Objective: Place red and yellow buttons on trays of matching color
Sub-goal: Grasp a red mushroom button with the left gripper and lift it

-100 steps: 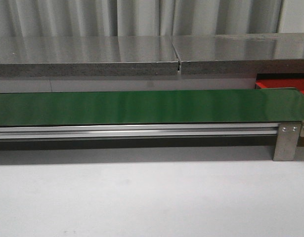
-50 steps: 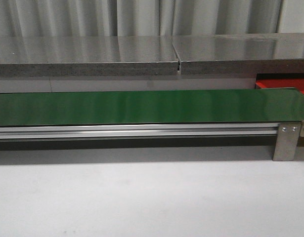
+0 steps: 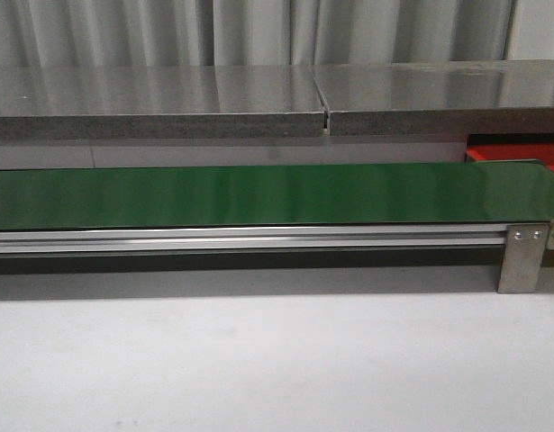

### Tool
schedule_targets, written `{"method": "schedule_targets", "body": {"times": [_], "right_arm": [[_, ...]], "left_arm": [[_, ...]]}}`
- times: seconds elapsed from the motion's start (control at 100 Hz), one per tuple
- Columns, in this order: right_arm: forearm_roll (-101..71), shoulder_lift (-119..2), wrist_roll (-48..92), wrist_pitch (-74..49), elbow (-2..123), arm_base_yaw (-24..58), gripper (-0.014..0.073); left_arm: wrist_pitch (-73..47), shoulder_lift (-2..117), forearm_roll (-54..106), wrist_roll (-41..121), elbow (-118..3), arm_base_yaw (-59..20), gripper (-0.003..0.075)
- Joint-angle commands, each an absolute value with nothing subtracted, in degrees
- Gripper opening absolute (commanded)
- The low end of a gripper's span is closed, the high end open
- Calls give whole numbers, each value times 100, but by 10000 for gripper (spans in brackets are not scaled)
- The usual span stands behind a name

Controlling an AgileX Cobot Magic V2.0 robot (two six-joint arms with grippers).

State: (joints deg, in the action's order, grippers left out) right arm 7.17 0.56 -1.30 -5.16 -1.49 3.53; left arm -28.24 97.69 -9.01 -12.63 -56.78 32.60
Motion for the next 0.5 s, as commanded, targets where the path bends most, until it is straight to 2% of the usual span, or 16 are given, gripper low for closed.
{"method": "schedule_targets", "body": {"times": [0.0,0.49], "right_arm": [[793,144,-134,-56,-94,366,-68],[793,144,-134,-56,-94,366,-68]], "left_arm": [[-2557,9696,-850,-1332,-5905,3272,622],[-1864,9820,-761,-1332,-5951,3238,622]]}}
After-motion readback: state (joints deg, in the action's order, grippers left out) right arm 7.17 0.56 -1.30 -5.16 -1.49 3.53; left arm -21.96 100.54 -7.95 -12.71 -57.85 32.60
